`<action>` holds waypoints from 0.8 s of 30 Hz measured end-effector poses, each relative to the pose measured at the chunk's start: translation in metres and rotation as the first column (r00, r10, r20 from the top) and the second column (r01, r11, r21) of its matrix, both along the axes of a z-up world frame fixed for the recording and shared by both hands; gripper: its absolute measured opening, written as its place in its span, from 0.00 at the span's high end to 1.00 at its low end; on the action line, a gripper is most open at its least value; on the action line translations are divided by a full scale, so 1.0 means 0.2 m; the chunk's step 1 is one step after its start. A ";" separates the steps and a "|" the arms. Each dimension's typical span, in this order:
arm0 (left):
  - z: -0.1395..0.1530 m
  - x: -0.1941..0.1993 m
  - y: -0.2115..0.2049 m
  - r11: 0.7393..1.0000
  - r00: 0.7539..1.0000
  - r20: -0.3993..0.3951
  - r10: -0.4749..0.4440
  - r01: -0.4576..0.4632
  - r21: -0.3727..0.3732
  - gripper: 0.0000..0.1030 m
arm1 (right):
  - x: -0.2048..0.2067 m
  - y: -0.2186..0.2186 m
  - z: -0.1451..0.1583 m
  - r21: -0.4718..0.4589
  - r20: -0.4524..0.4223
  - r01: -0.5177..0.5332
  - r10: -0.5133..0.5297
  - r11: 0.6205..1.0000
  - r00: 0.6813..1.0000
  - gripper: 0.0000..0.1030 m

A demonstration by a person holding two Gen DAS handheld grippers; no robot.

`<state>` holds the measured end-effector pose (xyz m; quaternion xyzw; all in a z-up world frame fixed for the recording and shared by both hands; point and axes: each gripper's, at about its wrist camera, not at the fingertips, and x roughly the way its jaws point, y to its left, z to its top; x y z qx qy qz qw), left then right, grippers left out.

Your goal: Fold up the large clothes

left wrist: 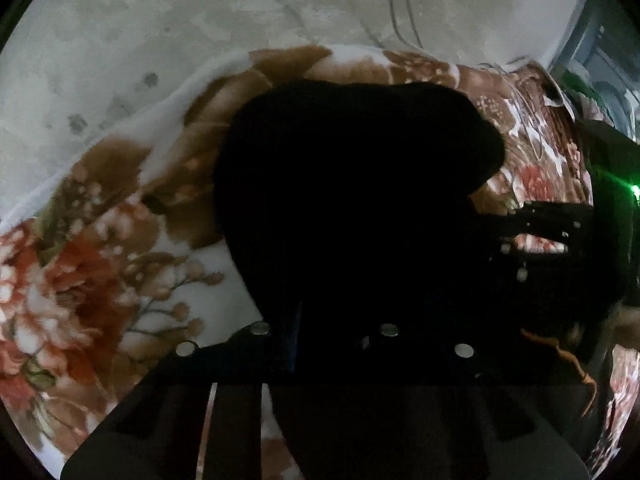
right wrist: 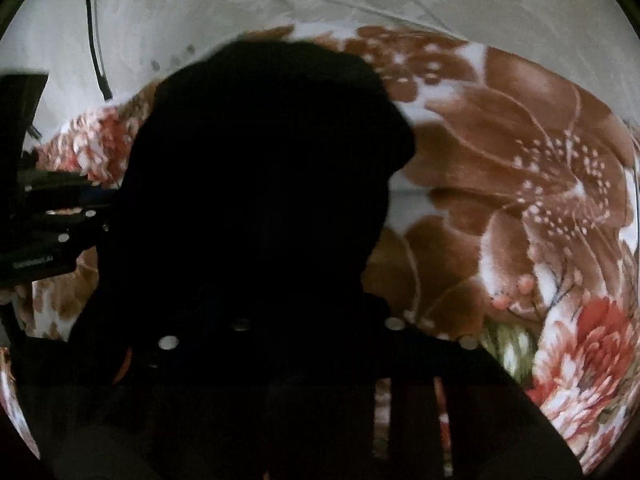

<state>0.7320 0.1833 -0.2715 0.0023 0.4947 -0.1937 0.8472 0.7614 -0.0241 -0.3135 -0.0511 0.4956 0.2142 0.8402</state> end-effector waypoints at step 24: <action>0.60 -0.96 -0.19 0.988 0.979 0.136 -0.153 0.156 -0.017 0.85 | -0.91 -0.04 0.59 -0.045 0.185 -0.083 0.090 0.996 0.979 0.79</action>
